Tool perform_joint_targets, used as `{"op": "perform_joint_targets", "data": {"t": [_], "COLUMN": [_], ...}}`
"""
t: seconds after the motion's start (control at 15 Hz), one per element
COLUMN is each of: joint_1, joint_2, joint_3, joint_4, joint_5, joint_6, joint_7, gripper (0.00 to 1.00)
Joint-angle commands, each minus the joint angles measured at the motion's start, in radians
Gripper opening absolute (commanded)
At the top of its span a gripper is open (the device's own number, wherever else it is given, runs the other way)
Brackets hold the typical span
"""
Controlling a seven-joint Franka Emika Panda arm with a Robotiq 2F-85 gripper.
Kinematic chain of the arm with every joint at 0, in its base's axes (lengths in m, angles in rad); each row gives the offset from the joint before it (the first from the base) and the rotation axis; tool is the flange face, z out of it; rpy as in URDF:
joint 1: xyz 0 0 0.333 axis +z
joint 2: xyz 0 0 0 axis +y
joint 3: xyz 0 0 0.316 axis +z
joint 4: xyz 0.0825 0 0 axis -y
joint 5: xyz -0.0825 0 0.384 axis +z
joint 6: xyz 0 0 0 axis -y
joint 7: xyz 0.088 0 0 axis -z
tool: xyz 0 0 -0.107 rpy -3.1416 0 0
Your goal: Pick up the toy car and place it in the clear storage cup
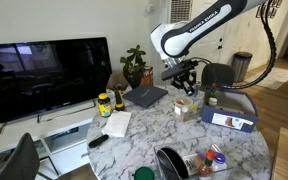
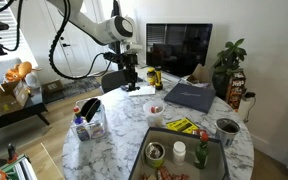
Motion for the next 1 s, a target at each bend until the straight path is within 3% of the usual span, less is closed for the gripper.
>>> {"op": "perform_joint_targets", "data": {"t": [0.0, 0.53, 0.87, 0.93], "joint_1": [-0.057, -0.066, -0.077, -0.074], "joint_2": [0.039, 0.135, 0.166, 0.171], "joint_3": [0.042, 0.015, 0.013, 0.008], "joint_4": [-0.036, 0.002, 0.032, 0.038], "joint_5": [-0.035, -0.159, -0.186, -0.194], "joint_6": [0.046, 0.232, 0.254, 0.244], "joint_7": [0.027, 0.131, 0.158, 0.169], "gripper": [0.07, 0.07, 0.07, 0.32]}}
